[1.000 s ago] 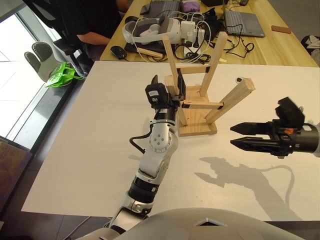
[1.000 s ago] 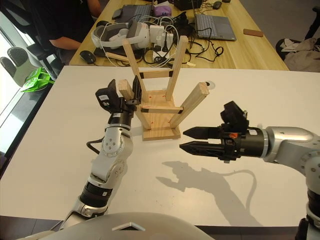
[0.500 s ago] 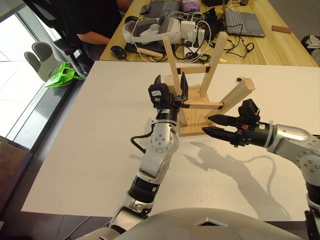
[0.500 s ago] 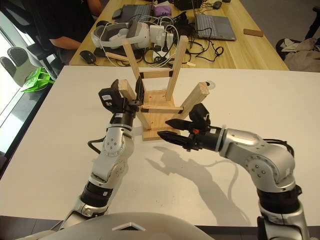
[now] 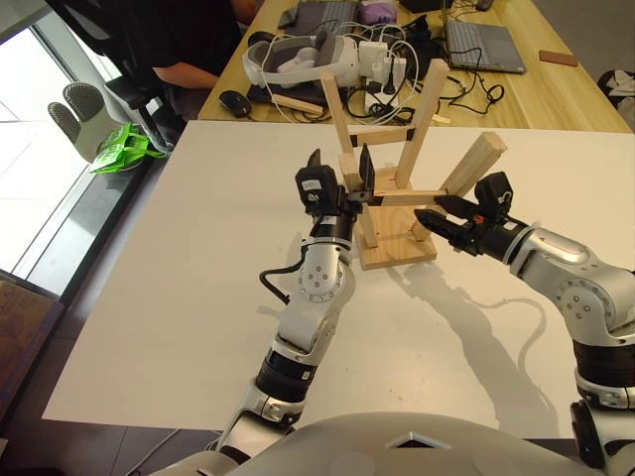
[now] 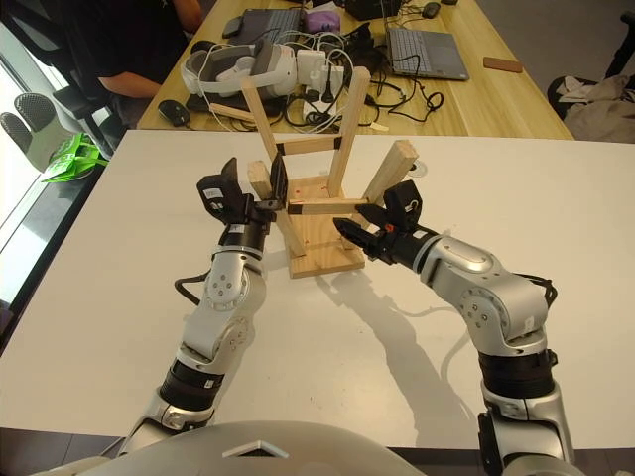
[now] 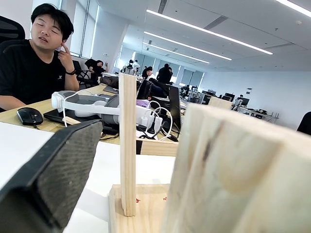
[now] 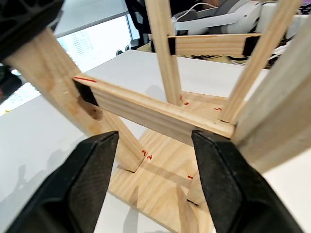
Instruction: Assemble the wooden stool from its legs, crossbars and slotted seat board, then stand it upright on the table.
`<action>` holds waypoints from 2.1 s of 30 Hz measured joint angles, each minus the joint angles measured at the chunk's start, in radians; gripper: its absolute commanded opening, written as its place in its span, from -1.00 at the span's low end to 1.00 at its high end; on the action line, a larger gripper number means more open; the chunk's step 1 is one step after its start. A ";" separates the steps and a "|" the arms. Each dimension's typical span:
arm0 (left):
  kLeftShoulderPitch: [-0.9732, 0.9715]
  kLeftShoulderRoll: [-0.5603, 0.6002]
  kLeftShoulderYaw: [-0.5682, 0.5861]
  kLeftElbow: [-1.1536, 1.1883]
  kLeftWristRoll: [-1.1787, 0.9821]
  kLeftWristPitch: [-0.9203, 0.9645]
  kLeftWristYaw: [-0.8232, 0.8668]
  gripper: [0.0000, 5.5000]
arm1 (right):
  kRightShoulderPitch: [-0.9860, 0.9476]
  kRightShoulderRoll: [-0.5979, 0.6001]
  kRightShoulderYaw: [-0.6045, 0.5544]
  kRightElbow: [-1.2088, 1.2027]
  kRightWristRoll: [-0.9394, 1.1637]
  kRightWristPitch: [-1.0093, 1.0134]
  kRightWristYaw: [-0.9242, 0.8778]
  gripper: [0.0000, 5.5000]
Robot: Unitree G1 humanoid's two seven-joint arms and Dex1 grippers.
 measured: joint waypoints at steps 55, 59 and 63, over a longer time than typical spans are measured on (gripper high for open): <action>-0.236 -0.075 0.107 0.210 0.005 0.068 -0.047 0.41 | -0.121 0.219 0.111 0.000 -0.254 0.124 -0.222 0.01; -0.243 -0.079 0.110 0.210 0.024 0.069 -0.062 0.41 | -0.121 0.220 0.109 0.000 -0.267 0.124 -0.219 0.01; -0.236 -0.079 0.103 0.196 0.032 0.082 -0.073 0.41 | -0.124 0.239 0.095 0.010 -0.284 0.117 -0.224 0.01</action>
